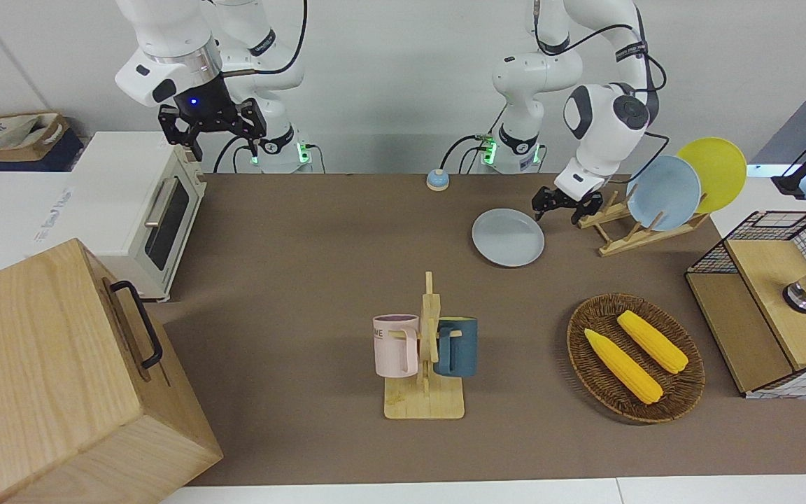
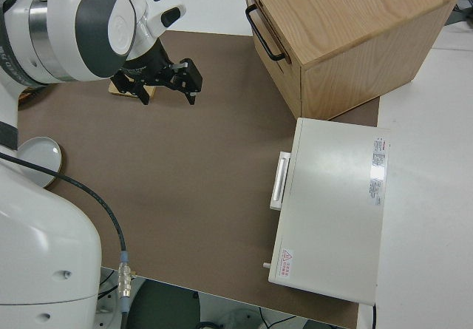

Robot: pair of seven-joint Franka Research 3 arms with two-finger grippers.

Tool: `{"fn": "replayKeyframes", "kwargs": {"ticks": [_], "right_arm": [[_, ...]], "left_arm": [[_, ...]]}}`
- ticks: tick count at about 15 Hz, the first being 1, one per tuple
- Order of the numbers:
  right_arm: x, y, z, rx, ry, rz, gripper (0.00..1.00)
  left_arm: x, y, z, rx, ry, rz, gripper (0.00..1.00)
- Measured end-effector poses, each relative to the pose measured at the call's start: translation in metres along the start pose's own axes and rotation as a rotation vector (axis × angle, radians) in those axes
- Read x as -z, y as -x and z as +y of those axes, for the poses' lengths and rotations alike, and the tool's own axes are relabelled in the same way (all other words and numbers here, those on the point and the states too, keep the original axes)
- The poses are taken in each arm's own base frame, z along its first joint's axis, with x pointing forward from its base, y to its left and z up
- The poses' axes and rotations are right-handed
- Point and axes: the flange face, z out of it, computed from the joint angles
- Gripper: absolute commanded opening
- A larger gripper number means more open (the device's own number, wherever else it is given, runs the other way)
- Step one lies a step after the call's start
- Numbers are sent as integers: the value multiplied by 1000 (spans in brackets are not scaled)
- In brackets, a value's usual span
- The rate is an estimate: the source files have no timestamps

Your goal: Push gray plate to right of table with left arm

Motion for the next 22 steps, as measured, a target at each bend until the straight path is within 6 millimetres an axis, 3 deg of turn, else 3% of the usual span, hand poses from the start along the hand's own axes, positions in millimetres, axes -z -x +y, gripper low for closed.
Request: {"fn": "replayKeyframes", "kwargs": {"ticks": [4, 11, 12, 15, 17, 18, 20, 22], "right_arm": [[0, 0, 0, 0, 0, 0, 983], [0, 0, 0, 0, 0, 0, 983], [0, 0, 0, 0, 0, 0, 983], [0, 0, 0, 0, 0, 0, 983], [0, 0, 0, 0, 0, 0, 983], [0, 0, 0, 0, 0, 0, 983], [0, 0, 0, 0, 0, 0, 983], [0, 0, 0, 0, 0, 0, 983]], "left_arm": [[-30, 11, 23, -9, -11, 4, 993], [-55, 8, 20, -2, -7, -5, 989], [-58, 7, 19, -1, -6, -3, 952], [-66, 5, 17, 6, -4, -5, 428], [-69, 4, 15, 10, -3, -6, 168], [-69, 4, 15, 11, -2, -7, 78], [-68, 4, 14, 13, -2, -4, 0], [-67, 3, 13, 15, -3, -2, 0]]}}
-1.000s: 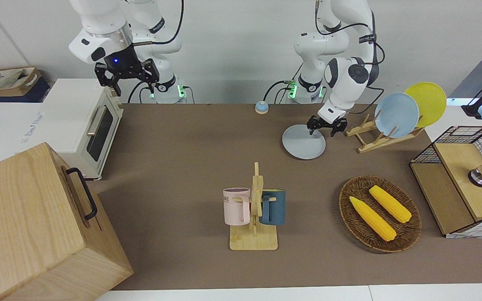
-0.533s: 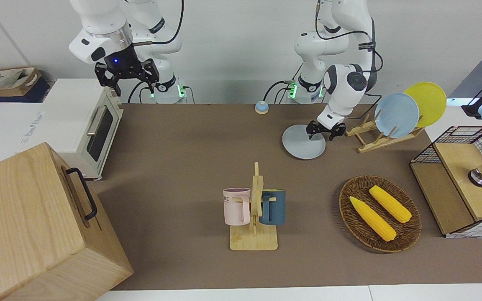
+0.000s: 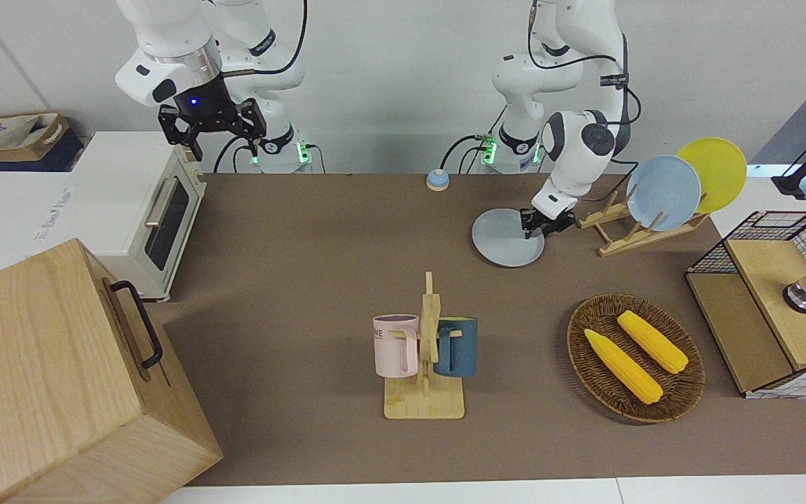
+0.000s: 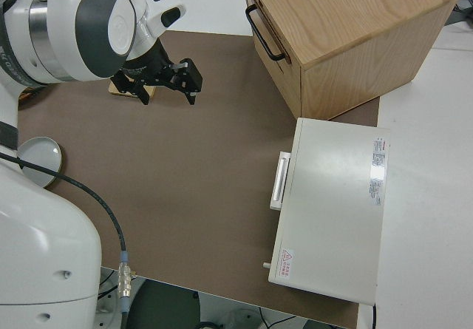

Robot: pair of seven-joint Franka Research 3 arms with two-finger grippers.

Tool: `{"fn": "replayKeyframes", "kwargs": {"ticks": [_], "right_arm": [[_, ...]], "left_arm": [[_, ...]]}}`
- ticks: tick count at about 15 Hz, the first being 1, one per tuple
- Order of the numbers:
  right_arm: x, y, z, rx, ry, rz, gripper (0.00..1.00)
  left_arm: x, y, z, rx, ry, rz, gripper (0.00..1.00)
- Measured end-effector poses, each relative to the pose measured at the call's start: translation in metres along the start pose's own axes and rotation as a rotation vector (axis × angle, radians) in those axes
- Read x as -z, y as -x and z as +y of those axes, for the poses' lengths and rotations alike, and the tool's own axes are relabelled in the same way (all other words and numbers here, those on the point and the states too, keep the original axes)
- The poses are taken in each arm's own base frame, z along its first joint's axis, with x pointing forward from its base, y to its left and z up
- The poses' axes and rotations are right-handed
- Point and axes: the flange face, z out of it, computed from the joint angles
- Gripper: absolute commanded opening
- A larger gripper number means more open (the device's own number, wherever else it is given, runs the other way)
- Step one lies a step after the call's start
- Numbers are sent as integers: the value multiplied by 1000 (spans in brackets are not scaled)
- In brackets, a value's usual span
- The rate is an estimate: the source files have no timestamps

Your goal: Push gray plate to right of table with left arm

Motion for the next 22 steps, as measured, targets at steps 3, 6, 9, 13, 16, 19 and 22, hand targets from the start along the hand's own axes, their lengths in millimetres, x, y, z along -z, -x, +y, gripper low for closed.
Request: {"fn": "replayKeyframes", "kwargs": {"ticks": [3, 6, 9, 13, 16, 19, 22], "right_arm": [[0, 0, 0, 0, 0, 0, 983], [0, 0, 0, 0, 0, 0, 983], [0, 0, 0, 0, 0, 0, 983], [0, 0, 0, 0, 0, 0, 983], [0, 0, 0, 0, 0, 0, 983], [0, 0, 0, 0, 0, 0, 983], [0, 0, 0, 0, 0, 0, 983]], "left_arm": [[3, -1, -2, 5, 1, 8, 0], [4, -1, -2, 15, 2, 10, 0], [6, -1, 0, 39, 4, 14, 0], [5, -2, 10, 65, 2, 20, 0], [2, -5, 40, 91, 1, 33, 0], [-1, -13, 81, 109, 7, 31, 0], [-4, -24, 128, 138, 17, 32, 0]]}}
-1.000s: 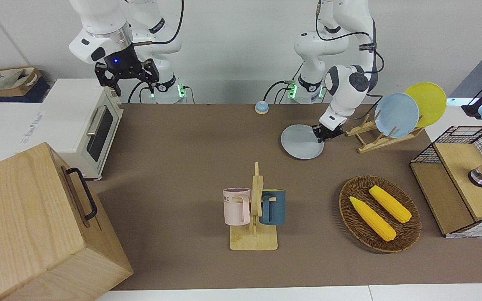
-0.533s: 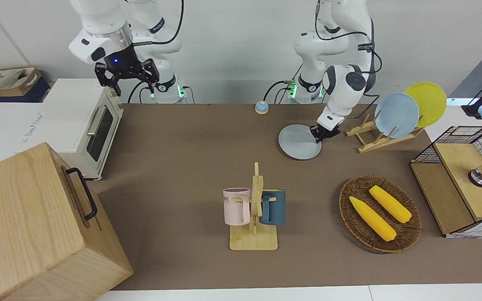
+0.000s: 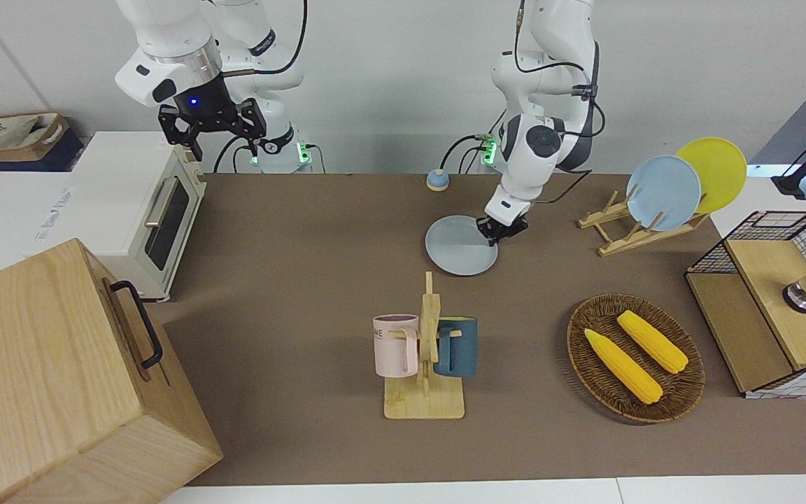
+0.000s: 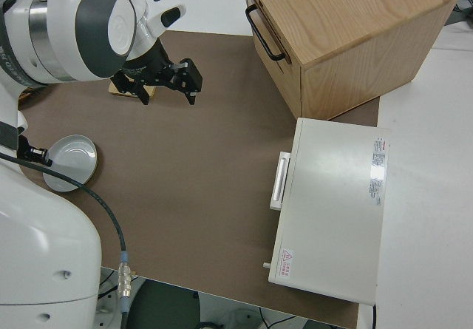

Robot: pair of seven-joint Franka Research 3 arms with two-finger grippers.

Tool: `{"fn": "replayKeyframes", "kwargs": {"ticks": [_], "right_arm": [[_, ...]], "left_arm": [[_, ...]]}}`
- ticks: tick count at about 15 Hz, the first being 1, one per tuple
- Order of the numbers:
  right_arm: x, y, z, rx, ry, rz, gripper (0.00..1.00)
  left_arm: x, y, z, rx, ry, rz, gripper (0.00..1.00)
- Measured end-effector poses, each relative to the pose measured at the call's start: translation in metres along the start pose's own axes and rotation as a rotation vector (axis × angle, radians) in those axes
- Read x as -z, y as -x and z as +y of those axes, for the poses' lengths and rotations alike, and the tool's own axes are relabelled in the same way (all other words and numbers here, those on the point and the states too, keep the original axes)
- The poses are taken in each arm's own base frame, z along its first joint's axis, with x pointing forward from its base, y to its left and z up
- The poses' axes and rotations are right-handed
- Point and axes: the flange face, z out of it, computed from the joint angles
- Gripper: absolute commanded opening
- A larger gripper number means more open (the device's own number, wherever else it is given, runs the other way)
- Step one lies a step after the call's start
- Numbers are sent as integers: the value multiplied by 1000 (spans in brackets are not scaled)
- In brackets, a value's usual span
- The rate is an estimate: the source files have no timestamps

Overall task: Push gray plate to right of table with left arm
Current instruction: 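Push the gray plate with the left gripper across the table toward the toaster oven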

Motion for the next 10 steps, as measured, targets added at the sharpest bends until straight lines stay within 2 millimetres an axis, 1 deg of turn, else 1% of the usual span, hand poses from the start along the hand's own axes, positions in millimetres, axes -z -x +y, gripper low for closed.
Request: {"fn": "replayKeyframes", "kwargs": {"ticks": [4, 7, 10], "right_arm": [[0, 0, 0, 0, 0, 0, 983], [0, 0, 0, 0, 0, 0, 983], [0, 0, 0, 0, 0, 0, 983]], "left_arm": [[-7, 4, 73, 41, 18, 1, 0], [-12, 12, 133, 74, 39, 0, 0], [-18, 18, 182, 101, 59, -6, 0]]}}
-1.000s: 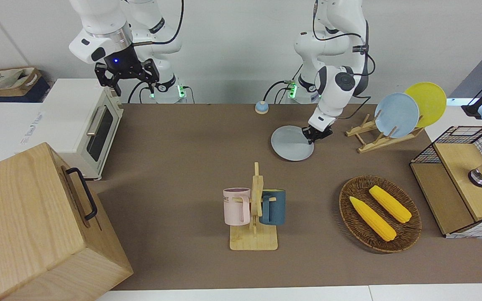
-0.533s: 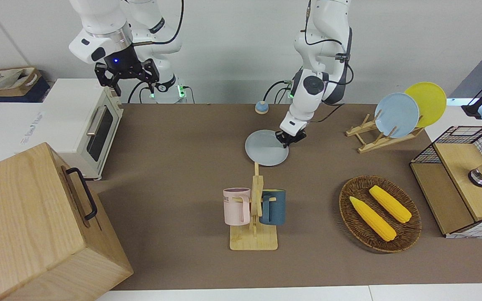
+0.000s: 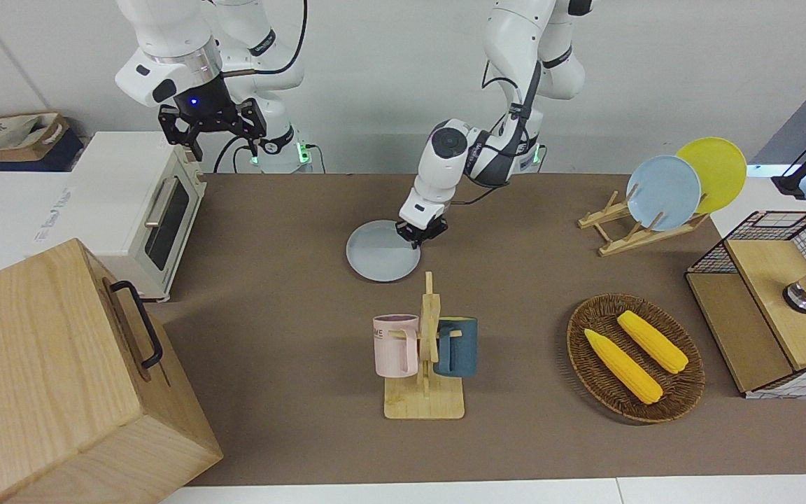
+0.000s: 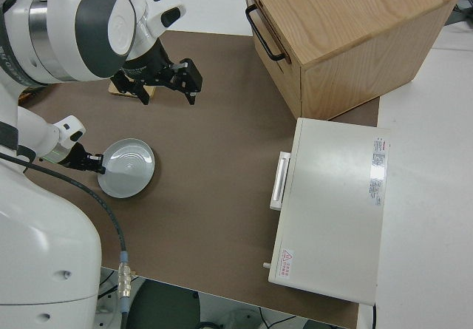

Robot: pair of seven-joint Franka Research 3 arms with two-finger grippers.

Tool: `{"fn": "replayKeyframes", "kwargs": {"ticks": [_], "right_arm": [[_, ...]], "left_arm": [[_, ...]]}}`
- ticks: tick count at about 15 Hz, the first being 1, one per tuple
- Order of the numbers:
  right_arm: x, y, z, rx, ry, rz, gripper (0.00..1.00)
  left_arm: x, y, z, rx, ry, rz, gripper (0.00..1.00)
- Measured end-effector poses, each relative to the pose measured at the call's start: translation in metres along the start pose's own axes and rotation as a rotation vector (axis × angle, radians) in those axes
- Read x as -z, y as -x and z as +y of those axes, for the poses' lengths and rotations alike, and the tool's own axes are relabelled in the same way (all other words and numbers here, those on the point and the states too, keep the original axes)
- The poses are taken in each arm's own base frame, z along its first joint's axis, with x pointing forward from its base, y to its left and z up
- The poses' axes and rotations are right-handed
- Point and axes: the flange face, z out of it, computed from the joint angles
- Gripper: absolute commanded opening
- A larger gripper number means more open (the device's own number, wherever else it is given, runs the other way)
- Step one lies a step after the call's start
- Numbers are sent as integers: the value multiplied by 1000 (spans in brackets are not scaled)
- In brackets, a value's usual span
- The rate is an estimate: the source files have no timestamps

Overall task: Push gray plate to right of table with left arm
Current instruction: 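Push the gray plate with the left gripper across the table toward the toaster oven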

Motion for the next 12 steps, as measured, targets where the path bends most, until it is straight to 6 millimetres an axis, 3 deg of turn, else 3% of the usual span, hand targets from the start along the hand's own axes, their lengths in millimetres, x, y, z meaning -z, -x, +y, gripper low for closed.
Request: {"fn": "replayKeyframes", "kwargs": {"ticks": [5, 12], "right_arm": [[0, 0, 0, 0, 0, 0, 983], [0, 0, 0, 0, 0, 0, 983]], "left_arm": [[-10, 13, 59, 35, 32, -6, 0], [-19, 30, 113, 91, 66, -15, 0]]}}
